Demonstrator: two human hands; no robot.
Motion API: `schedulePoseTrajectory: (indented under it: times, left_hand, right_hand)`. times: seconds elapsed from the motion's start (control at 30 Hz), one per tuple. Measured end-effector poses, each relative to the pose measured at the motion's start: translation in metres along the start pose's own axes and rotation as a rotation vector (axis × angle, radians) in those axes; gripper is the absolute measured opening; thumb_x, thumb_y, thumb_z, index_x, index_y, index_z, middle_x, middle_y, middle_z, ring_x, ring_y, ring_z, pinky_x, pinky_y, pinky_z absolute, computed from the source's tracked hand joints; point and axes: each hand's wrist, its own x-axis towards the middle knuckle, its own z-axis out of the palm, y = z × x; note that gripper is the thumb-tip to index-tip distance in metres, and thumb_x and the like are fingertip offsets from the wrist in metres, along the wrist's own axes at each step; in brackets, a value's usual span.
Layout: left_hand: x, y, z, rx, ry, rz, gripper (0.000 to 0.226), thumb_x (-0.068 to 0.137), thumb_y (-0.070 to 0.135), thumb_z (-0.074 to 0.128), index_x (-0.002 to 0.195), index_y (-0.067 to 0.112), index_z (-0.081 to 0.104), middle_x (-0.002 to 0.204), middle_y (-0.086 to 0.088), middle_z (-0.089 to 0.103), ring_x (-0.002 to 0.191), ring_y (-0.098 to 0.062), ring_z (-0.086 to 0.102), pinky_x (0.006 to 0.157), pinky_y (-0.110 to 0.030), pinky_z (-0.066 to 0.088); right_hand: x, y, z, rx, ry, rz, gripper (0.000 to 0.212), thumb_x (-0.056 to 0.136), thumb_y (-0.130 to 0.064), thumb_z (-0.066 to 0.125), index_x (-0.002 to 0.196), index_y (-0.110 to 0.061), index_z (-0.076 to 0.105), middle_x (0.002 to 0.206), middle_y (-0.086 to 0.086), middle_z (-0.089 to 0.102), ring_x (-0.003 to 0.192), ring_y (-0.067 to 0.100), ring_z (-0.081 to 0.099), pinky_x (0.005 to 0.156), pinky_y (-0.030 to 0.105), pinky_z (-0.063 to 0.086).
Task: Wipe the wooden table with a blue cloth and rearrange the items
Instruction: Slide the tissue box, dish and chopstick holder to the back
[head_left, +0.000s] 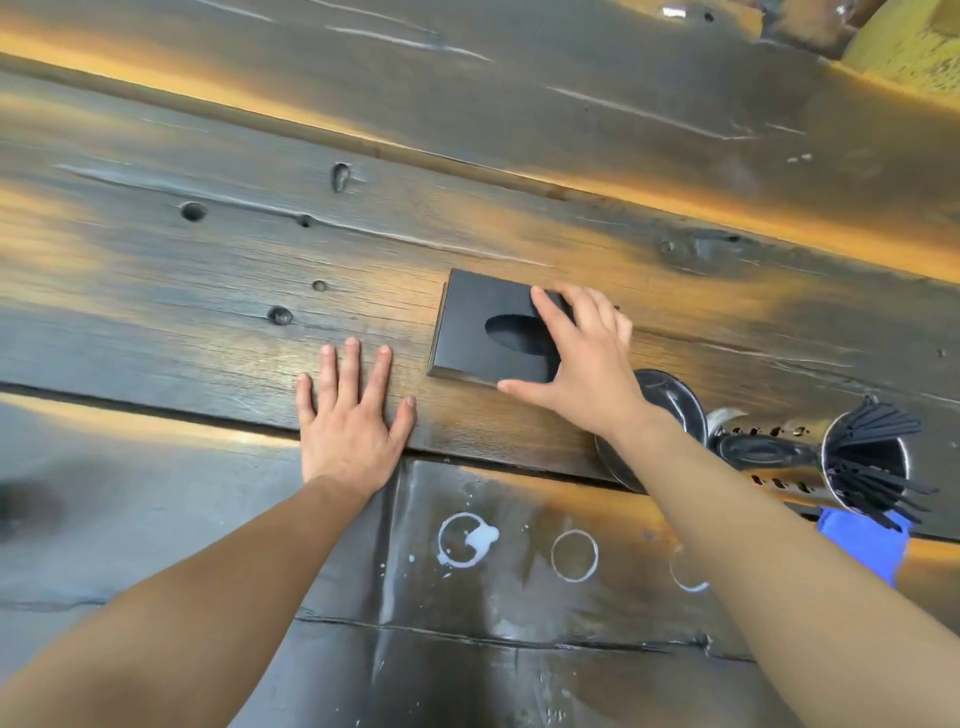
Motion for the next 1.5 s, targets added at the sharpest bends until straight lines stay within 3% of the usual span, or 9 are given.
schedulePoseTrajectory:
  times: [0.53, 0.7, 0.83, 0.93, 1.0, 1.13, 1.23, 1.4, 1.5]
  left_hand:
    - [-0.001, 0.0, 0.001, -0.001, 0.014, -0.001, 0.07, 0.102, 0.067, 0.023, 0.165, 0.038, 0.012, 0.174, -0.002, 0.009, 0.161, -0.027, -0.001, 0.126, -0.053, -0.002]
    - [0.0, -0.001, 0.001, 0.004, 0.026, 0.001, 0.07, 0.102, 0.068, 0.023, 0.165, 0.039, 0.011, 0.174, -0.001, 0.008, 0.161, -0.027, -0.002, 0.125, -0.053, -0.002]
    - [0.0, 0.001, -0.003, -0.009, 0.004, -0.009, 0.069, 0.101, 0.068, 0.026, 0.163, 0.041, 0.013, 0.174, -0.001, 0.01, 0.161, -0.026, -0.001, 0.125, -0.052, -0.003]
    - [0.003, 0.01, -0.012, -0.087, -0.004, -0.062, 0.067, 0.096, 0.06, 0.04, 0.158, 0.036, 0.031, 0.171, -0.008, 0.021, 0.159, -0.029, 0.007, 0.125, -0.051, -0.001]
    - [0.007, 0.026, -0.019, -0.149, 0.019, -0.082, 0.065, 0.088, 0.046, 0.048, 0.147, 0.019, 0.046, 0.164, -0.018, 0.03, 0.155, -0.035, 0.02, 0.124, -0.053, 0.007]
    - [0.004, 0.081, -0.026, -0.233, 0.012, 0.072, 0.05, 0.087, 0.034, 0.055, 0.128, 0.007, 0.057, 0.156, -0.019, 0.04, 0.148, -0.035, 0.034, 0.122, -0.052, 0.02]
    - [0.001, 0.124, -0.021, -0.262, -0.072, 0.213, 0.058, 0.092, 0.039, 0.051, 0.142, 0.01, 0.051, 0.161, -0.015, 0.037, 0.152, -0.032, 0.03, 0.124, -0.05, 0.019]
    - [0.001, 0.155, 0.001, -0.18, -0.169, 0.288, 0.072, 0.102, 0.059, 0.032, 0.164, 0.024, 0.021, 0.173, -0.006, 0.011, 0.16, -0.025, -0.002, 0.127, -0.052, 0.001]
    - [-0.002, 0.155, 0.011, -0.082, -0.149, 0.3, 0.075, 0.102, 0.065, 0.019, 0.166, 0.026, 0.012, 0.174, -0.005, 0.003, 0.16, -0.024, -0.01, 0.126, -0.053, -0.006]
  right_hand:
    - [0.1, 0.008, -0.001, 0.027, -0.01, 0.031, 0.108, 0.069, -0.083, 0.066, 0.157, -0.029, 0.034, 0.161, 0.003, 0.034, 0.151, 0.027, 0.023, 0.123, 0.05, 0.018]
    - [0.093, 0.009, -0.003, 0.02, -0.05, 0.059, 0.119, 0.067, -0.085, 0.069, 0.162, -0.034, 0.02, 0.174, 0.001, 0.01, 0.161, 0.025, 0.003, 0.125, 0.047, 0.006]
    - [0.056, 0.013, -0.01, 0.097, 0.06, 0.116, 0.101, 0.078, -0.079, 0.064, 0.161, -0.033, 0.028, 0.172, -0.003, 0.018, 0.159, 0.021, 0.012, 0.122, 0.046, 0.011]
    - [0.003, 0.023, -0.01, 0.17, 0.125, 0.224, 0.082, 0.089, -0.068, 0.06, 0.157, -0.028, 0.038, 0.164, -0.001, 0.036, 0.151, 0.022, 0.026, 0.117, 0.045, 0.023]
    - [-0.035, 0.031, -0.005, 0.22, 0.146, 0.336, 0.074, 0.094, -0.06, 0.06, 0.154, -0.022, 0.043, 0.157, 0.004, 0.044, 0.145, 0.025, 0.035, 0.115, 0.044, 0.029]
    - [-0.107, 0.048, 0.009, 0.285, 0.202, 0.601, 0.06, 0.099, -0.04, 0.065, 0.147, -0.006, 0.052, 0.142, 0.017, 0.053, 0.134, 0.035, 0.046, 0.114, 0.046, 0.037]
    - [-0.141, 0.054, 0.019, 0.331, 0.216, 0.808, 0.057, 0.1, -0.034, 0.065, 0.145, -0.001, 0.051, 0.135, 0.021, 0.052, 0.13, 0.038, 0.047, 0.111, 0.043, 0.037]
    - [-0.161, 0.062, 0.031, 0.52, 0.226, 1.02, 0.054, 0.101, -0.028, 0.065, 0.146, -0.003, 0.048, 0.136, 0.018, 0.048, 0.128, 0.032, 0.049, 0.101, 0.026, 0.034]
    - [-0.161, 0.067, 0.037, 0.661, 0.276, 1.056, 0.047, 0.102, -0.017, 0.063, 0.143, -0.002, 0.047, 0.135, 0.017, 0.056, 0.127, 0.031, 0.054, 0.107, 0.033, 0.042]
